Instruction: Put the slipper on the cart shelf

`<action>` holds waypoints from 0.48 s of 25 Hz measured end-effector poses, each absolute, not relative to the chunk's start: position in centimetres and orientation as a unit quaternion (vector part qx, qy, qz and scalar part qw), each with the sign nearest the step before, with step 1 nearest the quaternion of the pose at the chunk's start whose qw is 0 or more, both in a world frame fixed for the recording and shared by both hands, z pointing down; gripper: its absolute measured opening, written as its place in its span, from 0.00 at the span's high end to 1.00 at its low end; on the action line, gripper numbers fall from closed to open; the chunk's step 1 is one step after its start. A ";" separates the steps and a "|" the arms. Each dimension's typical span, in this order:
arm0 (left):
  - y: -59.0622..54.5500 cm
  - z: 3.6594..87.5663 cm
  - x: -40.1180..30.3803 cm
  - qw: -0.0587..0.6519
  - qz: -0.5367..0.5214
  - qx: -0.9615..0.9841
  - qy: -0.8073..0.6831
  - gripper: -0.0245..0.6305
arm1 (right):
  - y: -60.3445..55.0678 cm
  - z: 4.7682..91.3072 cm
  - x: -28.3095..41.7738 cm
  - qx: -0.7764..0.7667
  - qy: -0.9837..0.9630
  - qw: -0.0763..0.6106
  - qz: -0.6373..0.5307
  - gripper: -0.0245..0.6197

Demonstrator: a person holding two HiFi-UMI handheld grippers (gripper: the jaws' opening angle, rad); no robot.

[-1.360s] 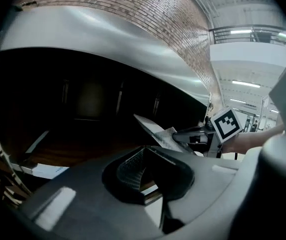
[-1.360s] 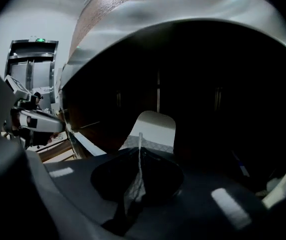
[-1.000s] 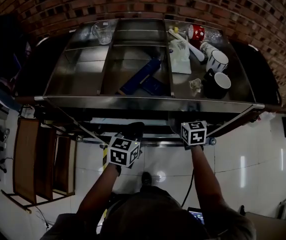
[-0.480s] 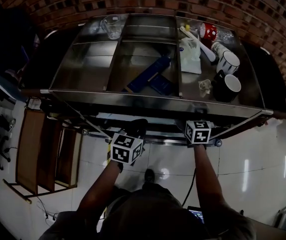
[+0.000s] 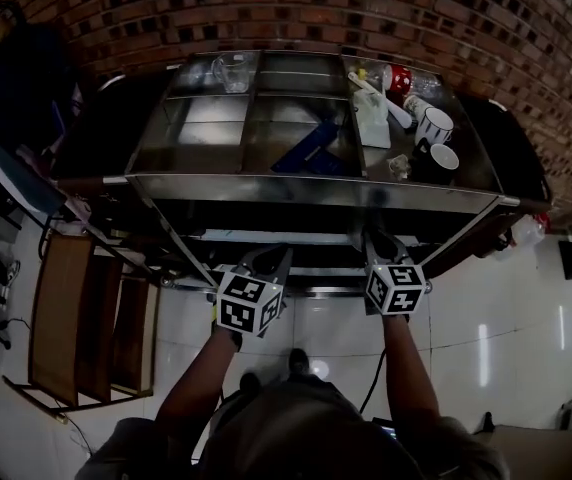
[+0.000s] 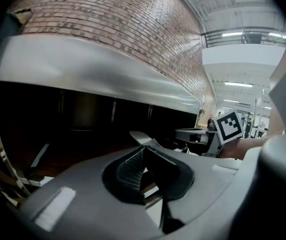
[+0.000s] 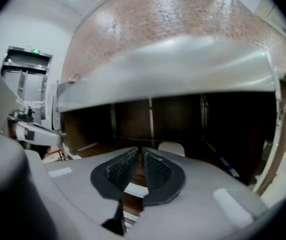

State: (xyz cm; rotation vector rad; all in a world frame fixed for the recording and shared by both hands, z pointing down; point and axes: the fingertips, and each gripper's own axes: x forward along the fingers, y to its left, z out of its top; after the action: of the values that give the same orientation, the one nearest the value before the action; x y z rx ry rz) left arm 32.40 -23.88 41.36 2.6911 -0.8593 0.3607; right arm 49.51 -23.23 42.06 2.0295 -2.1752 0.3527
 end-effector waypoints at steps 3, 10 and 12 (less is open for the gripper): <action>-22.6 39.7 31.2 0.139 0.117 0.942 -0.283 0.95 | -21.2 39.5 46.0 0.663 -0.738 0.055 0.109 0.96; -20.3 36.6 28.5 0.112 0.111 0.952 -0.263 0.95 | -17.9 34.5 38.7 0.624 -0.775 0.017 0.096 0.96; -19.9 36.1 27.8 0.107 0.114 0.953 -0.259 0.95 | -17.4 33.7 37.2 0.618 -0.780 0.007 0.096 0.96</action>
State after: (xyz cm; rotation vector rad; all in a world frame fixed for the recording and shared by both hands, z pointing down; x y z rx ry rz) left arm 27.85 -19.88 36.06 2.8058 -0.7625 0.3362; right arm 37.18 -17.42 33.73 1.9332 -2.4399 0.2997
